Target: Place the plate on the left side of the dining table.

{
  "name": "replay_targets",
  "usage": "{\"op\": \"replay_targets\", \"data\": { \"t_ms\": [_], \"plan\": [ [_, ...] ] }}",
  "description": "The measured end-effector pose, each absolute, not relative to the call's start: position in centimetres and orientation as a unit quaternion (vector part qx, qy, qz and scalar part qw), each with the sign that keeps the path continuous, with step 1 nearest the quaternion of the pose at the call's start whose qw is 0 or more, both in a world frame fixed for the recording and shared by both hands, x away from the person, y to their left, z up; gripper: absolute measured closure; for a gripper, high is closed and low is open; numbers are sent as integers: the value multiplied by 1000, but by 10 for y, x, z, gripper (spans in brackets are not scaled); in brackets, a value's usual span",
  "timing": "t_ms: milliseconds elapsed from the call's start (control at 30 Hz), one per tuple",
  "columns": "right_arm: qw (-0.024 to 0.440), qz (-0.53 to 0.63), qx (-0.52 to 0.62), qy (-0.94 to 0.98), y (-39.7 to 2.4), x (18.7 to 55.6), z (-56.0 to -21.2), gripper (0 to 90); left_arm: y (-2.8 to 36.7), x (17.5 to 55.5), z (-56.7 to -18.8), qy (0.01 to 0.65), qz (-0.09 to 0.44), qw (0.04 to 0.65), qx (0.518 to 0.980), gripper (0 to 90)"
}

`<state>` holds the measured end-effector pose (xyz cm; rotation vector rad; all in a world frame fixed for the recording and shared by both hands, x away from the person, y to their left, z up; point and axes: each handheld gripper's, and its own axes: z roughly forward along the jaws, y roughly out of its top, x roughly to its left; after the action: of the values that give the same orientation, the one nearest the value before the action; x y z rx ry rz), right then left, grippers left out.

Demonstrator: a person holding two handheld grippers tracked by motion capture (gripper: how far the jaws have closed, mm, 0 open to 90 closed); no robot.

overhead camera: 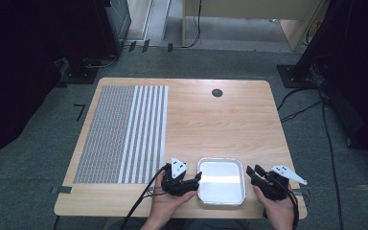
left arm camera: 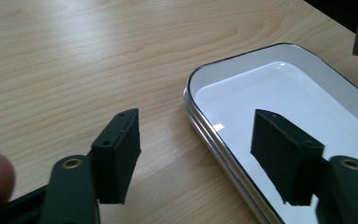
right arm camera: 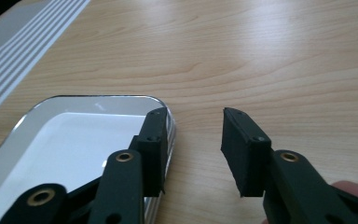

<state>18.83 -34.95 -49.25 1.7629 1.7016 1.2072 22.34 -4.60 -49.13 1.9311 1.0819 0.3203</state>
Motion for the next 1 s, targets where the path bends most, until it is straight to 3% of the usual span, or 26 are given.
{"op": "replay_targets", "data": {
  "t_ms": [133, 267, 467, 1000],
  "plan": [
    [182, 438, 634, 611, -349, 189, -493, 644, -50, 223, -494, 441, 124, 433, 776, 440],
    [156, 444, 644, 603, -350, 190, -493, 704, -53, 221, -496, 438, 122, 431, 779, 606],
    [101, 450, 663, 590, -350, 190, -492, 772, -56, 220, -497, 436, 102, 430, 784, 732],
    [53, 450, 677, 579, -353, 195, -502, 858, -55, 223, -499, 439, 70, 435, 783, 799]
  ]
}}
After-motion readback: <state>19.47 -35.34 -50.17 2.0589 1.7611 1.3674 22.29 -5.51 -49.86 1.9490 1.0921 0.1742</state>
